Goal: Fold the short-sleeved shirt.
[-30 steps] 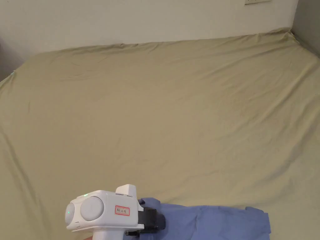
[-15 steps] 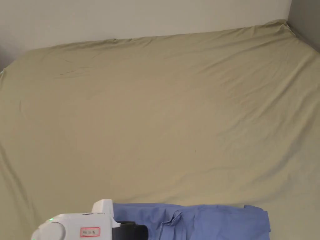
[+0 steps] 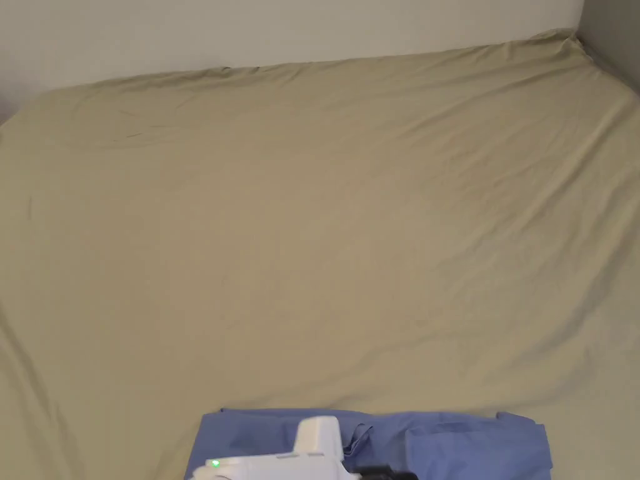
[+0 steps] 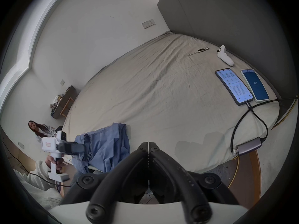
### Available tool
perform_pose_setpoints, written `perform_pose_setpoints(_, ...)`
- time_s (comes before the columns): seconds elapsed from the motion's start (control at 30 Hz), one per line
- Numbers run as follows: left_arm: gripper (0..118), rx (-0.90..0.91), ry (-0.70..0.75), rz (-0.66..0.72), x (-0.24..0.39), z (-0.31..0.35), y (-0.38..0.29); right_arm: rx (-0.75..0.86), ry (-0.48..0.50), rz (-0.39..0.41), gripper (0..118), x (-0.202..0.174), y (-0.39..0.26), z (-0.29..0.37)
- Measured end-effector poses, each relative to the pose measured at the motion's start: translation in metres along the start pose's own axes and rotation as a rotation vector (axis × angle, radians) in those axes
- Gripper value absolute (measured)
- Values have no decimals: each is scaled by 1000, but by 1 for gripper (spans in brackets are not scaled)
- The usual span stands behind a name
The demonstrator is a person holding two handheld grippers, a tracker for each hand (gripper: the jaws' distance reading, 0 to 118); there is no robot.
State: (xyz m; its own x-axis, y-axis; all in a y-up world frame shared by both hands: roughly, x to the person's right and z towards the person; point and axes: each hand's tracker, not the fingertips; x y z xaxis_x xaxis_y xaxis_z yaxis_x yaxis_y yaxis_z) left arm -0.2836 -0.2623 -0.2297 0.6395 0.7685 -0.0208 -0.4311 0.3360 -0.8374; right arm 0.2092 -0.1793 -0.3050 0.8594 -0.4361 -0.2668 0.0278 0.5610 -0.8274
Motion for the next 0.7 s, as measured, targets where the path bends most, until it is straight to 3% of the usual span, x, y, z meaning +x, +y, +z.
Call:
perform_pose_setpoints(0.17,0,173,135,84,-50,105,37,-7,16,10,0,-8,0,-12)
perform_pose_setpoints(0.33,0,185,307,174,-118,180,45,-33,18,15,0,-19,-3,-24)
perform_pose_setpoints(0.47,1,186,245,290,-153,199,43,-44,17,7,0,-24,-6,-30)
perform_pose_setpoints(0.5,17,181,181,317,-159,200,42,-48,15,6,0,-26,-6,-31)
perform_pose_setpoints(0.53,64,170,194,335,-165,199,41,-53,9,10,0,-27,-6,-32)
perform_pose_setpoints(0.57,100,164,225,327,-168,194,41,-57,4,15,0,-29,-6,-32)
perform_pose_setpoints(0.6,118,130,224,306,-171,189,40,-60,0,18,0,-30,-7,-32)
perform_pose_setpoints(0.67,118,129,147,304,-173,182,38,-64,-3,19,0,-31,-7,-31)
perform_pose_setpoints(0.7,118,104,192,314,-178,176,35,-65,-6,21,0,-31,-6,-30)
